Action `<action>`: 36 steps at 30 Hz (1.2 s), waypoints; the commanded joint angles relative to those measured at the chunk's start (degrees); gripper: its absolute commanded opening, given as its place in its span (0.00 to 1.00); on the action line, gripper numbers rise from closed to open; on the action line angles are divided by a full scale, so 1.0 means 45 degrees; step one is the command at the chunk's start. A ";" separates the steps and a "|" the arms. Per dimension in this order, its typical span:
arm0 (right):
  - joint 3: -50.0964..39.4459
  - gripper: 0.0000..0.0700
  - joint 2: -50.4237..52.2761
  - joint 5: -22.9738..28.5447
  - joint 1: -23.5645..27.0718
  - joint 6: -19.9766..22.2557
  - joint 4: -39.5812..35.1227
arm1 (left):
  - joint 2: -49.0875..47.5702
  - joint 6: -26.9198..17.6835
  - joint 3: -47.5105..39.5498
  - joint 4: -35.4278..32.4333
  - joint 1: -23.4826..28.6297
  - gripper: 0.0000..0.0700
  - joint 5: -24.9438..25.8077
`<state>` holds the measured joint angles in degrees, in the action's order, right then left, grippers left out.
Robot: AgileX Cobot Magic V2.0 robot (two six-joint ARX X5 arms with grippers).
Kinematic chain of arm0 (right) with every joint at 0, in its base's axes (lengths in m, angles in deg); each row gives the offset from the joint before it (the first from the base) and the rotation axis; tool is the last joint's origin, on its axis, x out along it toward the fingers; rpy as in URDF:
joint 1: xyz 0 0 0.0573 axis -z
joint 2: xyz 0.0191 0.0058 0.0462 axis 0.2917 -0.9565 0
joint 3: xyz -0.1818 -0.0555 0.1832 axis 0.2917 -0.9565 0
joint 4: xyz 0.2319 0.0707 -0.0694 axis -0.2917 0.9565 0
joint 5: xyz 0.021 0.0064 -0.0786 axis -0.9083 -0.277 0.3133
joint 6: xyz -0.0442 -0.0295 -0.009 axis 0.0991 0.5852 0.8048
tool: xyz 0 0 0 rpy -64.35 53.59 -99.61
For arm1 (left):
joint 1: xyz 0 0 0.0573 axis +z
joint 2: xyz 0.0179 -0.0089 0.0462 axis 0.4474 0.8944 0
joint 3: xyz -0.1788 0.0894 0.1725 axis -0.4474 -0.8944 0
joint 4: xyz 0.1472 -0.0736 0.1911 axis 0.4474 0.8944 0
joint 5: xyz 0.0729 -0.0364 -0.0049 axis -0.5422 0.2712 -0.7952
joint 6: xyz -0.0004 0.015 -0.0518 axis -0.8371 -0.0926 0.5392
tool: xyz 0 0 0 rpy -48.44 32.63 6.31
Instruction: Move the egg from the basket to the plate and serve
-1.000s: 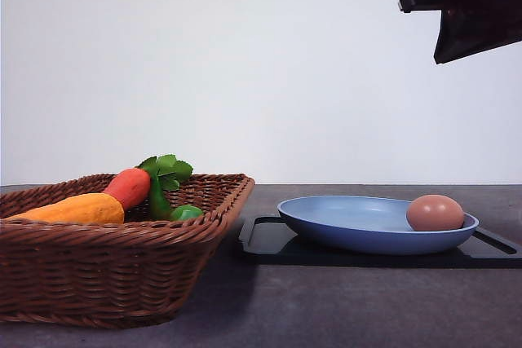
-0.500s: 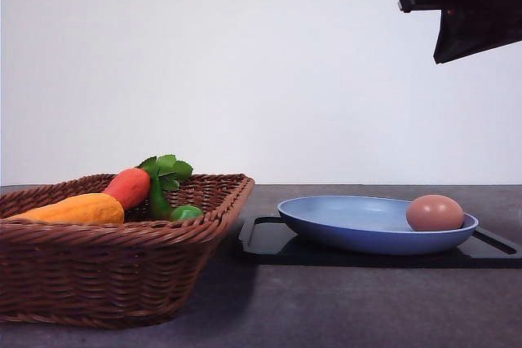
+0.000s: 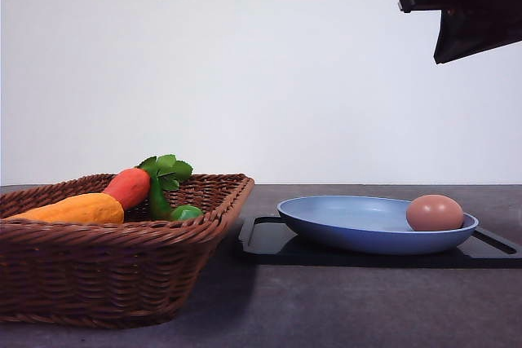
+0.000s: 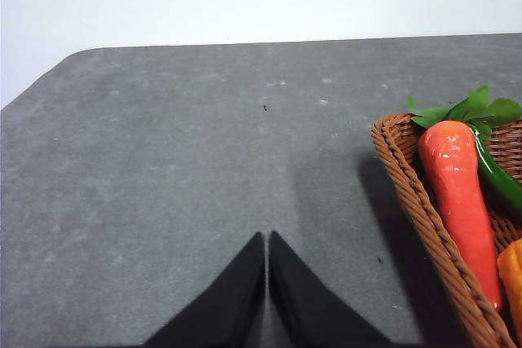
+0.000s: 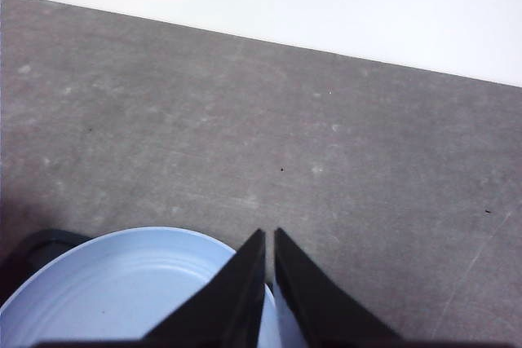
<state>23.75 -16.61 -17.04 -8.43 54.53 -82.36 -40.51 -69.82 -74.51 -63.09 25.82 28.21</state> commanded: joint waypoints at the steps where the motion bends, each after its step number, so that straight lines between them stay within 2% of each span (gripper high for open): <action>1: 0.0112 0.00 -0.0087 0.0015 -0.0053 0.0087 -0.0126 | -0.0024 0.0058 -0.0359 -0.0146 0.0019 0.00 0.0000; 10: 0.0112 0.00 -0.0087 0.0015 -0.0053 0.0088 -0.0126 | -0.0024 0.0058 -0.0359 -0.0146 0.0019 0.00 0.0000; 12: 0.0112 0.00 -0.0087 0.0088 -0.0054 0.0392 -0.0113 | -0.0024 0.0058 -0.0359 -0.0146 0.0019 0.00 0.0000; 14: 0.0112 0.00 -0.0054 0.0612 -0.0097 0.1371 0.0046 | -0.0024 0.0058 -0.0359 -0.0146 0.0019 0.00 0.0000; 15: 0.0112 0.00 0.0076 0.0763 -0.0093 0.1540 0.0113 | -0.0024 0.0058 -0.0359 -0.0146 0.0019 0.00 0.0000; 20: 0.0112 0.00 0.1714 0.2240 0.0347 0.1548 0.0403 | -0.0024 0.0058 -0.0359 -0.0155 0.0019 0.00 0.0000; 23: 0.0059 0.00 0.3197 0.2732 0.0582 0.2062 0.0696 | -0.0024 0.0058 -0.0359 -0.0155 0.0019 0.00 0.0000; 25: -0.0185 0.00 0.4218 0.2325 0.1004 0.2103 0.0690 | -0.0024 0.0058 -0.0359 -0.0151 0.0019 0.00 0.0000; 27: -0.0698 0.00 0.5234 0.1435 0.1634 0.2108 0.0609 | -0.0024 0.0058 -0.0359 -0.0155 0.0019 0.00 0.0000; 32: -0.3053 0.00 0.7953 -0.1976 0.3781 0.2015 0.0446 | -0.0024 0.0058 -0.0359 -0.0151 0.0019 0.00 0.0000; 36: -0.5059 0.00 0.9949 -0.3107 0.5236 0.1308 0.0384 | -0.0024 0.0058 -0.0359 -0.0151 0.0019 0.00 0.0000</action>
<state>1.76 27.19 -30.56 14.50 62.26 -80.03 -40.51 -69.82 -74.51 -63.16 25.82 28.21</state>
